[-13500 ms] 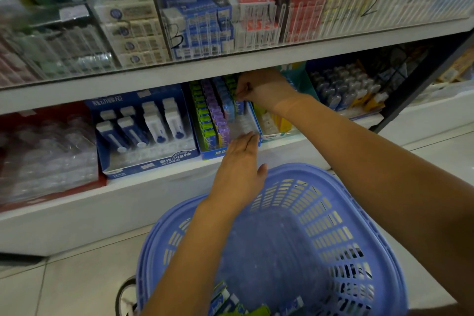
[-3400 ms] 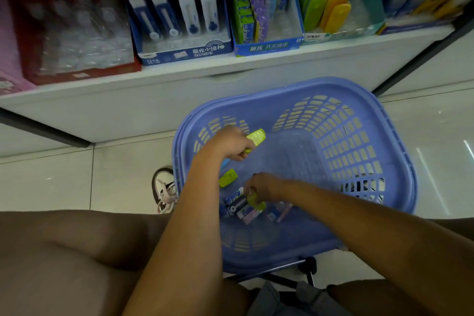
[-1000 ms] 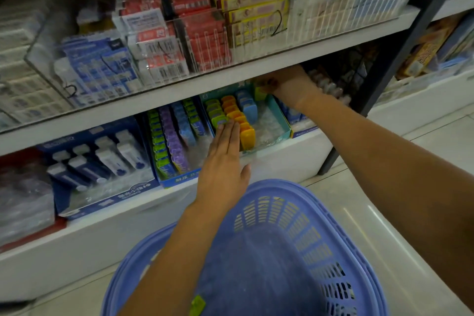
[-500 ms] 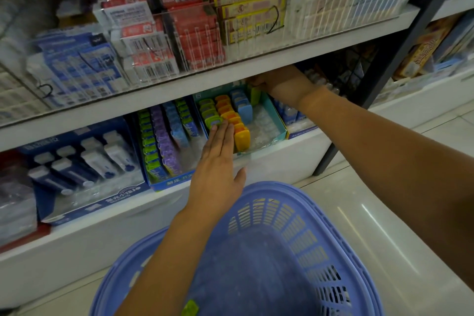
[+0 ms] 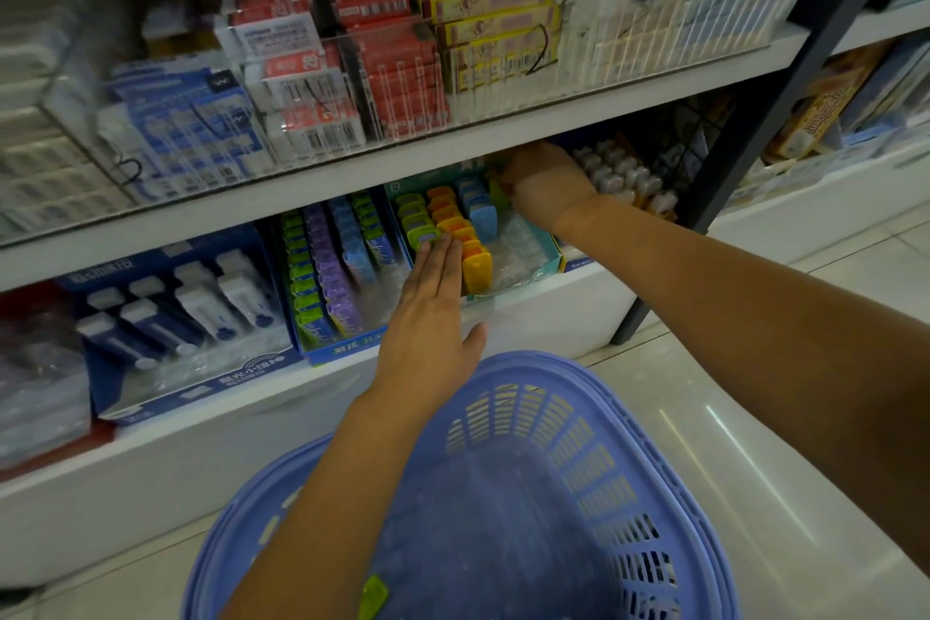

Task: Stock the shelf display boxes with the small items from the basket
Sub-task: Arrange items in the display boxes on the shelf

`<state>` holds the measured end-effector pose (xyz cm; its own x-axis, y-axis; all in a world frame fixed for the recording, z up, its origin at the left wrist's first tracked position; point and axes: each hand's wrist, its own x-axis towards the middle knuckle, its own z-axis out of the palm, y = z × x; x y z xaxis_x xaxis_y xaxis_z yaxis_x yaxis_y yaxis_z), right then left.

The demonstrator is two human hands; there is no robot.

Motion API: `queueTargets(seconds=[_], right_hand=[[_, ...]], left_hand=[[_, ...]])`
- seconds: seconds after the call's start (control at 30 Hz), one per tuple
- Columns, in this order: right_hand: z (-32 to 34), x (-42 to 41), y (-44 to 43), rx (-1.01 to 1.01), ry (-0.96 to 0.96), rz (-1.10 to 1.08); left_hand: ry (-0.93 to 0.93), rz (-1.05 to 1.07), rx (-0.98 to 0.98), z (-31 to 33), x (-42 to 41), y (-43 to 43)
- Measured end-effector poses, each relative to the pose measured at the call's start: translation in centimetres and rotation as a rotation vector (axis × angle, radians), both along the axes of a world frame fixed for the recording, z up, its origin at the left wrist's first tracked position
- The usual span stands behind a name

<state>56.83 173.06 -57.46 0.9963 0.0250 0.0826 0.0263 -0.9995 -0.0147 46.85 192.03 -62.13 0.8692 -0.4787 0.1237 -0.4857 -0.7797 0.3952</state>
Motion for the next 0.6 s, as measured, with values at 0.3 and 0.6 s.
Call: queueTargets(seconds=[0.3,0.6], right_hand=[[1.4,-11.2,4.8,0.230,-0.118,0.064],[-14.9,-23.2,11.7,0.182,1.160,0.300]], left_hand=[[0.067,0.135,-0.288,-2.2,-6.9,3.8],[0.972,0.271,0.474,-16.2,-15.7,12.3]])
